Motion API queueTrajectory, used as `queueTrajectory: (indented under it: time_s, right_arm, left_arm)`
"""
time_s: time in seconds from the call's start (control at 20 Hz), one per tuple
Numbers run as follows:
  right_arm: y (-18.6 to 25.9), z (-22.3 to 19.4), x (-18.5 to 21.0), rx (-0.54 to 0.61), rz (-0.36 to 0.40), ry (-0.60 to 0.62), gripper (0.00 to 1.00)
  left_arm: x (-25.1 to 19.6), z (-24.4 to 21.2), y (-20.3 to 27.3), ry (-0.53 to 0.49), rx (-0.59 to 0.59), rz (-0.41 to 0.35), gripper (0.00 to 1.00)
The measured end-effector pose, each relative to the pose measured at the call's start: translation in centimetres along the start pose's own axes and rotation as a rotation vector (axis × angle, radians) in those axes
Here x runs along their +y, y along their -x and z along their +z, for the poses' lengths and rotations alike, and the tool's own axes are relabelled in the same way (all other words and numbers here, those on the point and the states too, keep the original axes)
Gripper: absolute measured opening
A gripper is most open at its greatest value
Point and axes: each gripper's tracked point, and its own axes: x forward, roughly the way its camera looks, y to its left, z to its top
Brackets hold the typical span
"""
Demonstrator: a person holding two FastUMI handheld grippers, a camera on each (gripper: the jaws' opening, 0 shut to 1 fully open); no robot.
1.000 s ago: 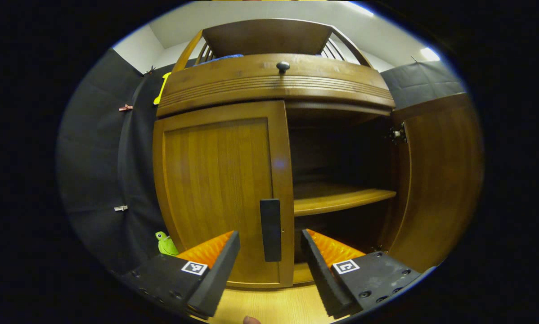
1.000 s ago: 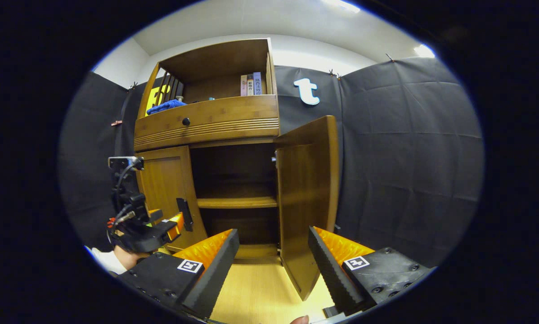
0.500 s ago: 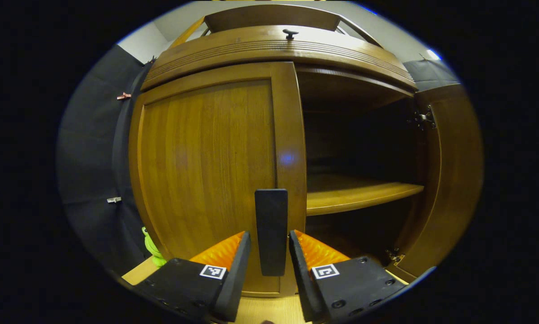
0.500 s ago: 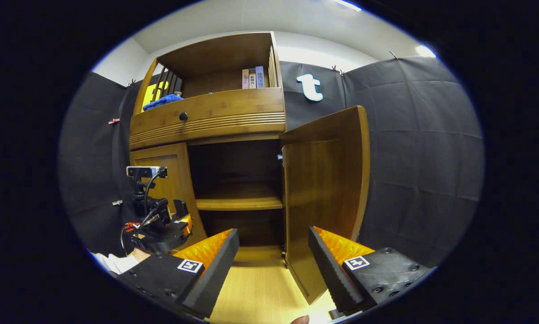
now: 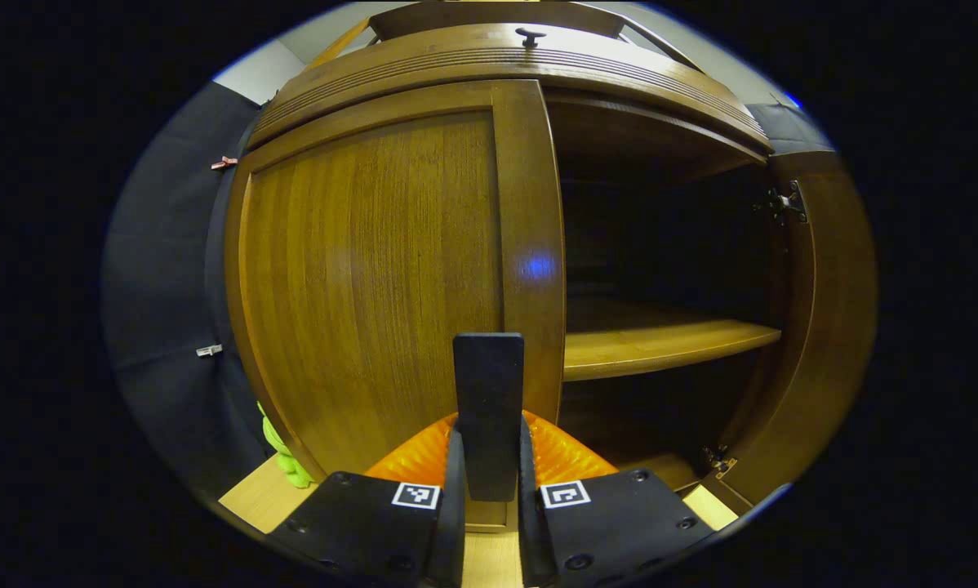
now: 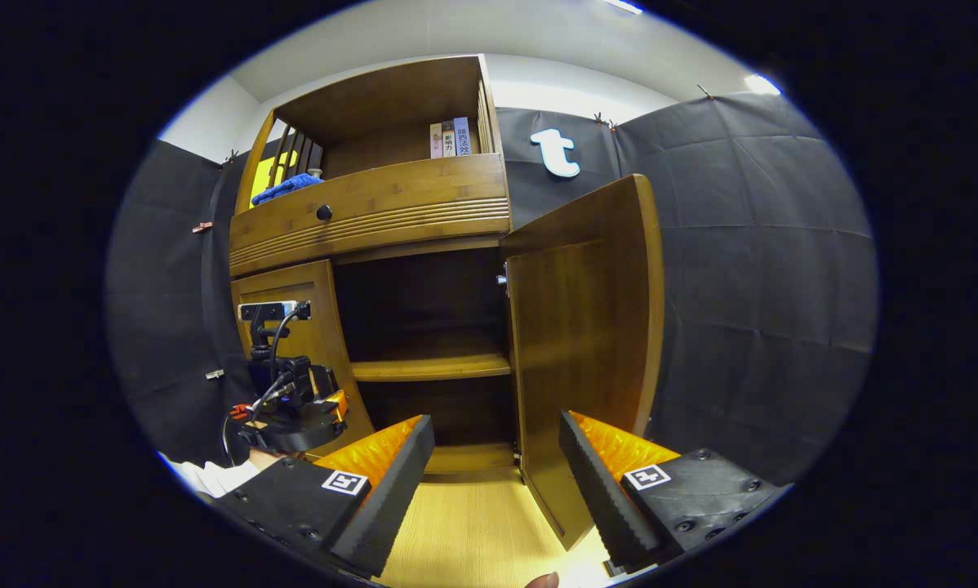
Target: Open the right door of the double-door shoe cabinet with the right hand, and open the left door with the left hand.
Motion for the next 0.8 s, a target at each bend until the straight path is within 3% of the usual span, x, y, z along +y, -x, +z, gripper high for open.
queueTrajectory:
  time_s: [0.35,0.4,0.5,0.55,0.75,0.8]
  right_arm:
    - [1.0,0.2,-0.6,-0.013,0.005,-0.021,0.98]
    - [1.0,0.1,-0.5,-0.013,0.010,-0.025,0.92]
    - [1.0,0.2,-0.2,-0.017,0.022,-0.029,0.92]
    - [1.0,0.3,0.1,-0.018,0.029,-0.028,0.98]
    - [1.0,-0.1,0.6,-0.013,0.047,-0.025,0.92]
    - [1.0,-0.2,0.8,-0.011,0.051,-0.026,0.98]
  left_arm:
    - [2.0,-1.0,5.9,-0.011,0.021,-0.026,0.29]
    - [2.4,-1.2,6.8,-0.007,0.025,-0.028,0.28]
    - [3.2,-1.4,8.4,-0.004,0.033,-0.027,0.28]
    - [3.6,-1.5,9.0,-0.006,0.036,-0.027,0.28]
    - [5.3,-2.0,11.4,-0.007,0.045,-0.014,0.27]
    - [5.8,-2.3,12.0,-0.004,0.047,-0.009,0.26]
